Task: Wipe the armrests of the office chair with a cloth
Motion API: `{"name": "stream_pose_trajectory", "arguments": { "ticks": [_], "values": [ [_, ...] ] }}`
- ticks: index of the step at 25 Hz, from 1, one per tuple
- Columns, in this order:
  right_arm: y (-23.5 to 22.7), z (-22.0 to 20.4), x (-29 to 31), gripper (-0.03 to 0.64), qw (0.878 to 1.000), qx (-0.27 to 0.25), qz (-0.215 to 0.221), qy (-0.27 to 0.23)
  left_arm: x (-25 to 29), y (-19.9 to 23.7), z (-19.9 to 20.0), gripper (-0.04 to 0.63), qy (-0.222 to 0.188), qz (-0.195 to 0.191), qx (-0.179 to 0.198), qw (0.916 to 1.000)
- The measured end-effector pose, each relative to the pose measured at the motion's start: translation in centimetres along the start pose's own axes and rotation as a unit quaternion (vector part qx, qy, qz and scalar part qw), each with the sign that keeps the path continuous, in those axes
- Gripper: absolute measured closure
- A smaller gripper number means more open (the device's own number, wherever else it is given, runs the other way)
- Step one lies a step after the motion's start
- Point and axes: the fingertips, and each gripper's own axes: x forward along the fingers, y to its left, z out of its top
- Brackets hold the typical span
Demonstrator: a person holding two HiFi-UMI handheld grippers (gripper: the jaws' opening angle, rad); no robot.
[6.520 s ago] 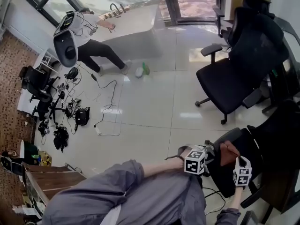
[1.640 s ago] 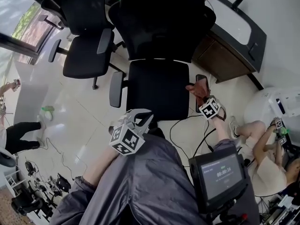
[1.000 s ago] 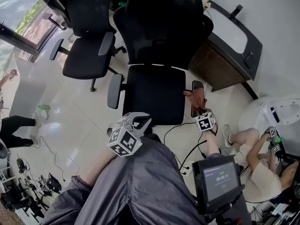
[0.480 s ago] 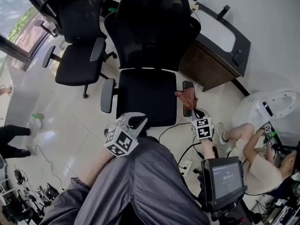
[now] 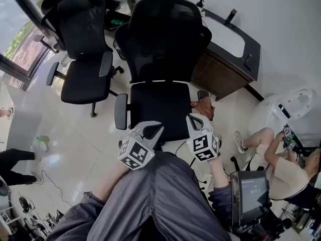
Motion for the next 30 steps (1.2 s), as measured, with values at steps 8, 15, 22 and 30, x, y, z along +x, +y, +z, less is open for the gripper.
{"name": "stream_pose_trajectory", "arguments": {
  "ticks": [8, 15, 22, 30],
  "values": [
    [7.2, 13.5, -1.0, 0.615, 0.993, -0.041, 0.022, -0.104, -7.4, 3.4, -0.5, 0.578, -0.039, 0.017, -0.012, 0.9990],
    [12.9, 17.7, -0.8, 0.615, 0.991, -0.073, 0.014, -0.113, -13.4, 5.0, -2.8, 0.578, -0.059, 0.034, -0.027, 0.9973],
    [15.8, 19.1, -1.4, 0.615, 0.994, -0.056, -0.007, -0.094, -17.1, 4.3, -4.3, 0.578, -0.072, 0.025, -0.031, 0.9966],
    [16.4, 18.4, -2.5, 0.615, 0.996, 0.002, -0.031, -0.078, -18.4, 3.2, -4.5, 0.578, -0.098, 0.008, -0.026, 0.9948]
  ]
}}
